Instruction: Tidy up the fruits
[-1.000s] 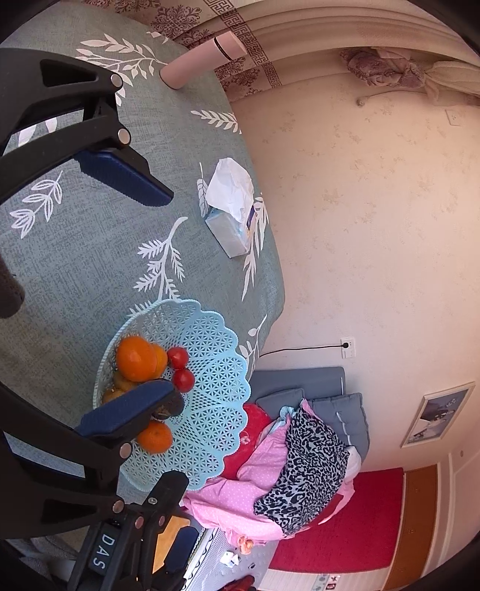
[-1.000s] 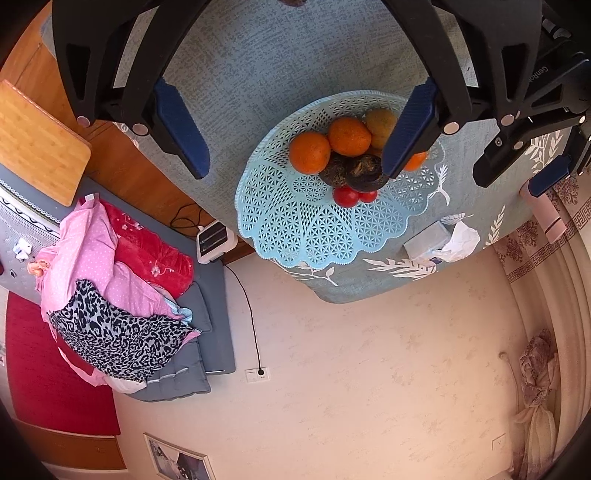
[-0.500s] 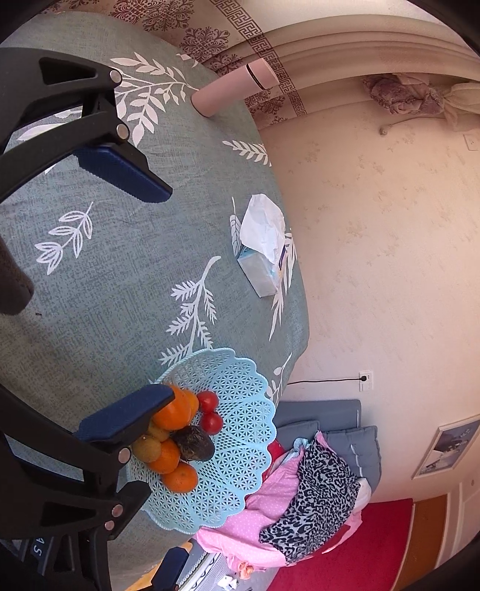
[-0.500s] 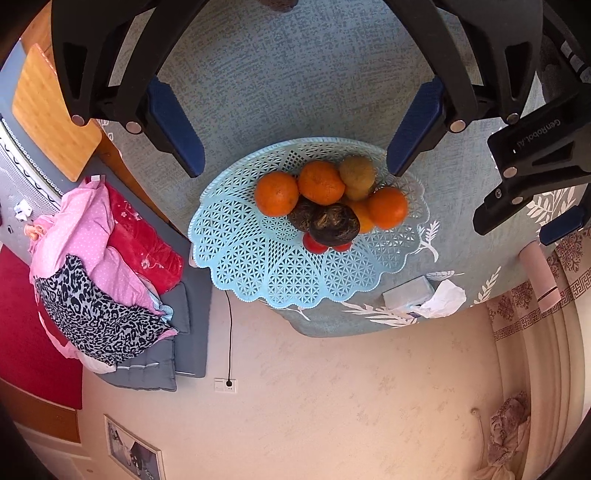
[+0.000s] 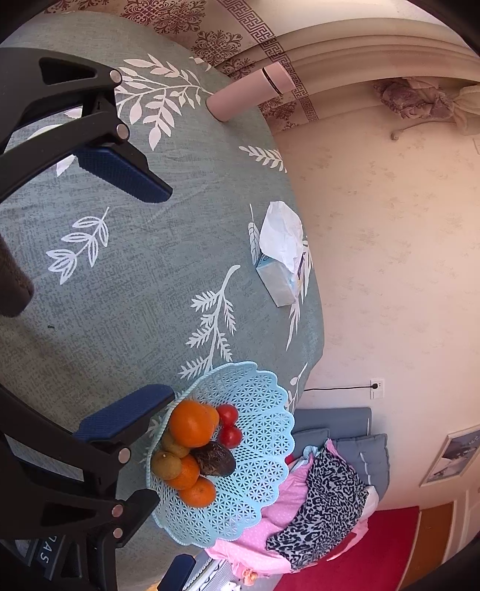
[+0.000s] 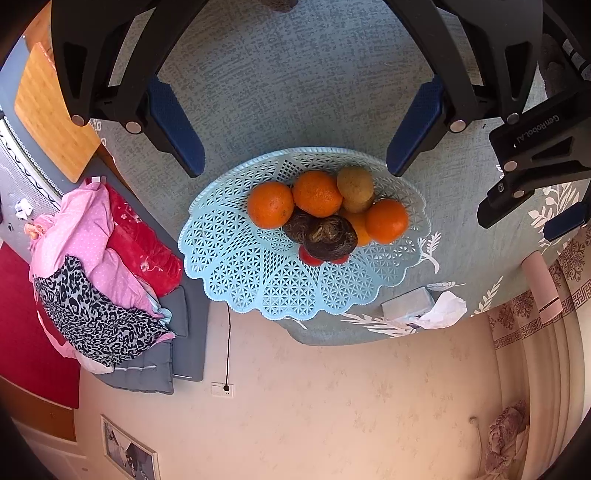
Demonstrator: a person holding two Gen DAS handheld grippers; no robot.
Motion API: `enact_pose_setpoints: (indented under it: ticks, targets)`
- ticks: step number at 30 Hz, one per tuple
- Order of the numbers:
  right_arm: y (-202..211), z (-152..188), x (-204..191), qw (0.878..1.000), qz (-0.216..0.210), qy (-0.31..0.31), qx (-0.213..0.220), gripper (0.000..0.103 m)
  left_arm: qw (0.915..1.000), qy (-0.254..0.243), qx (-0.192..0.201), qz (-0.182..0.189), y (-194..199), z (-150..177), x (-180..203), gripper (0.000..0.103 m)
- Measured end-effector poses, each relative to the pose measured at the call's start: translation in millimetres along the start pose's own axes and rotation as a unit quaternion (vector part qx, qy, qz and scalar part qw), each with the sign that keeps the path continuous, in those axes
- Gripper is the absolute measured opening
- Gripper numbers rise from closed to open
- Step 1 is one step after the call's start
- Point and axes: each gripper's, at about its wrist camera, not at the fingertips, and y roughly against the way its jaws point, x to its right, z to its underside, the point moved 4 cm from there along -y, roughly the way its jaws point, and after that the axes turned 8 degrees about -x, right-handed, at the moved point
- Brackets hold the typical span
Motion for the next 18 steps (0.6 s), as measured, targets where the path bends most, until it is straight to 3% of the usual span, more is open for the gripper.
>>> enact_pose_setpoints:
  ticks: [18]
  targets:
    - [-2.0,0.9,5.2,1.000,0.001,-0.006,-0.003,0.100,0.9999,-0.011,-0.003,-0.003,-3.5,3.2,4.5,0.098]
